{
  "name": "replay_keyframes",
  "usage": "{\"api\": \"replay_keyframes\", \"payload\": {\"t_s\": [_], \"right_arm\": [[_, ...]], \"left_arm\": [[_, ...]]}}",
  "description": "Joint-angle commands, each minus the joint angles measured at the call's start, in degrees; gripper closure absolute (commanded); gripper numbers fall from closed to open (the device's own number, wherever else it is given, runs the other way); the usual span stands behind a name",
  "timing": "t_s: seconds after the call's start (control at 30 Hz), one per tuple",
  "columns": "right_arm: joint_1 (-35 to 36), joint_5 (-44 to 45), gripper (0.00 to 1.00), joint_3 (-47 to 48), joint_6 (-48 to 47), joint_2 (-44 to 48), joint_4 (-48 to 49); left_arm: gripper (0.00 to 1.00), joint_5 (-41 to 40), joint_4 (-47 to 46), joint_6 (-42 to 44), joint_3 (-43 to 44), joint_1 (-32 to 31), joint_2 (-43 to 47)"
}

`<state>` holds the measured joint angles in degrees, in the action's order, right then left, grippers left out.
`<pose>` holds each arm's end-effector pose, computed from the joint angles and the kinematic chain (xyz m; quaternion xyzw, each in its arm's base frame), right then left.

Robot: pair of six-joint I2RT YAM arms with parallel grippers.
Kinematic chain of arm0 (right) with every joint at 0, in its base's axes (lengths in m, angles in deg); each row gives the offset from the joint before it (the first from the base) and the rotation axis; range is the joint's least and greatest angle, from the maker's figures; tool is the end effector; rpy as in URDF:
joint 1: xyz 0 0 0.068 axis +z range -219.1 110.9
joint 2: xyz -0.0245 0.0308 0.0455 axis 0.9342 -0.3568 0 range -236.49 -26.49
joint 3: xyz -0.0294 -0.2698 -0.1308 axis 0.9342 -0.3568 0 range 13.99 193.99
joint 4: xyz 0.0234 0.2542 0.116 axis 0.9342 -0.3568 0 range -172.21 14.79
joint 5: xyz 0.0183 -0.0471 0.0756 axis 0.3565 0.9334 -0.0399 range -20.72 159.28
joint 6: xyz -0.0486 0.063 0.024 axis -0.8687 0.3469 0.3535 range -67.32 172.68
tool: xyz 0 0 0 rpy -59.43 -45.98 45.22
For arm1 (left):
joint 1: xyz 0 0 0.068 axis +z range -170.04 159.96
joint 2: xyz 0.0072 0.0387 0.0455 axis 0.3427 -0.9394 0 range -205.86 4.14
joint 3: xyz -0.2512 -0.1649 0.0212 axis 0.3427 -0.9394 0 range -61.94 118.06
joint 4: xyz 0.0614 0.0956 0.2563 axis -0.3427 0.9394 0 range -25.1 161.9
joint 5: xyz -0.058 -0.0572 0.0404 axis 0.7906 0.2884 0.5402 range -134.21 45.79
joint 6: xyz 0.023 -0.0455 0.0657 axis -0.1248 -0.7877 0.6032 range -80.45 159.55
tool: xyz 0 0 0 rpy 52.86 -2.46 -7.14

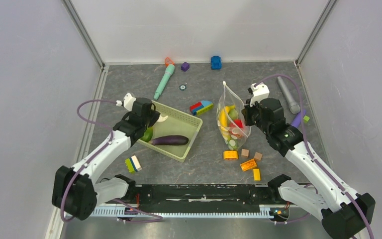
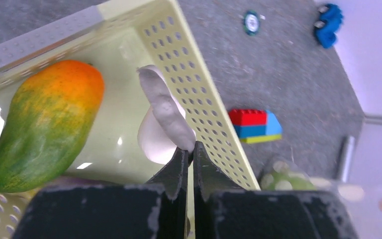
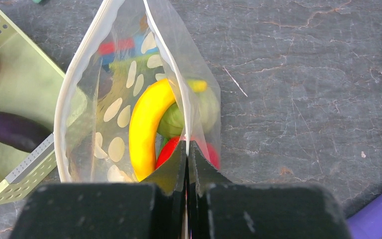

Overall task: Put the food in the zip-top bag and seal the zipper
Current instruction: Pick up the fake vegetable from the bin, then place the fake vegetable in the zipper food storage bag.

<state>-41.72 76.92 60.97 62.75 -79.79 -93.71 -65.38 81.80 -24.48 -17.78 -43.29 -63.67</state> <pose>0.2240 0.1052 0.3179 -0.0910 0.8365 0.1194 0.5271 0.2711 -0.0880 0.2416 -0.3831 0.8102 -0.1630 0.4127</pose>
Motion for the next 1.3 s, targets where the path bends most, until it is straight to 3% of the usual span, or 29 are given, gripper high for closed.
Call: {"api": "replay_keyframes", "payload": {"t_s": [0.0, 0.13, 0.33, 0.43, 0.83, 1.27], "right_arm": [[0.03, -0.84, 0.97, 0.04, 0.48, 1.05, 1.02], [0.05, -1.44, 0.97, -0.05, 0.8, 1.21, 1.1], [0.03, -2.72, 0.97, -0.05, 0.85, 1.36, 1.25], [0.05, -3.3, 0.97, -0.05, 0.97, 1.53, 1.43], [0.05, -4.38, 0.97, -0.05, 1.18, 2.74, 1.54], [0.03, -2.22, 0.97, -0.57, 1.04, 5.42, 1.58]], "left_arm": [[0.98, 6.89, -7.13, 10.12, -1.25, -0.37, 7.02], [0.98, 18.19, -15.62, 15.06, -2.2, -0.45, 9.78], [0.98, 45.84, -32.82, 14.39, -0.59, -1.48, 6.37], [0.98, 49.85, -38.74, 12.74, 1.45, -3.85, 4.69], [0.98, 41.47, -34.74, 21.81, 16.84, -18.99, -3.91], [0.98, 17.07, -19.27, 35.49, 29.49, -32.45, -15.93]]}}
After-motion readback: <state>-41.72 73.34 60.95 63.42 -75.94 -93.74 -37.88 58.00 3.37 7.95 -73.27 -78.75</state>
